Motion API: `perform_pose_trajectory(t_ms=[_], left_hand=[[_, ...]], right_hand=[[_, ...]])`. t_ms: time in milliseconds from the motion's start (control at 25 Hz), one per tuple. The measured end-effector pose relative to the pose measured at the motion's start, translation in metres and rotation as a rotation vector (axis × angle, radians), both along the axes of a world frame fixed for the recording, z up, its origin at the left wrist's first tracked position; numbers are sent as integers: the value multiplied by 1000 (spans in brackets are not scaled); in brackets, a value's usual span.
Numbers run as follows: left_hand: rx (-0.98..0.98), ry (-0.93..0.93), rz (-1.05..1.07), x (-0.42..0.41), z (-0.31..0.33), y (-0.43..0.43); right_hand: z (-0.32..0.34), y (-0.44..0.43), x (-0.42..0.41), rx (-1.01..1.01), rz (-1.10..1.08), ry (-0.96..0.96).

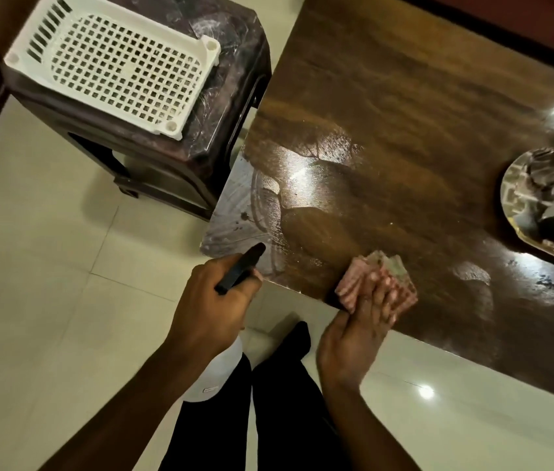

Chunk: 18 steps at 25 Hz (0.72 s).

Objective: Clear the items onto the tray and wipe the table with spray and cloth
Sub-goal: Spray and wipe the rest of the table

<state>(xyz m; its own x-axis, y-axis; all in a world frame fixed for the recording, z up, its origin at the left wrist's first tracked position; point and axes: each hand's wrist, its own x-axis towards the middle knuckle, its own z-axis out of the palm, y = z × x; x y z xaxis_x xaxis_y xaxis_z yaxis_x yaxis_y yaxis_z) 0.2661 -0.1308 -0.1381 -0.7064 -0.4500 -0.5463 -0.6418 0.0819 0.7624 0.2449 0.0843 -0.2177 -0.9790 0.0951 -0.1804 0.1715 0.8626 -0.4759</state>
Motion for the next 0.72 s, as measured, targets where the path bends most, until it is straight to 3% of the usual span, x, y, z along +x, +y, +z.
perform_pose_trajectory(t_ms=[80,200,280,360,480,520,600,720], left_hand=[[0,0,19,1,1,-9],[-6,31,39,7,1,-21],[12,70,64,13,0,-29],[31,96,104,19,-3,-37],[40,96,163,26,-3,-46],[46,86,180,28,-4,-48],[69,84,209,29,-6,-51],[74,115,210,29,-4,-53]], right_hand=[[1,-45,3,-21,282,-18],[6,-68,-34,51,1091,-30],[9,-66,-87,97,1419,-10],[9,-68,-132,158,1285,29],[10,-93,-172,106,593,-16],[11,-107,-167,80,485,-39],[10,-123,-140,71,677,-35],[6,-116,-96,66,1517,77]])
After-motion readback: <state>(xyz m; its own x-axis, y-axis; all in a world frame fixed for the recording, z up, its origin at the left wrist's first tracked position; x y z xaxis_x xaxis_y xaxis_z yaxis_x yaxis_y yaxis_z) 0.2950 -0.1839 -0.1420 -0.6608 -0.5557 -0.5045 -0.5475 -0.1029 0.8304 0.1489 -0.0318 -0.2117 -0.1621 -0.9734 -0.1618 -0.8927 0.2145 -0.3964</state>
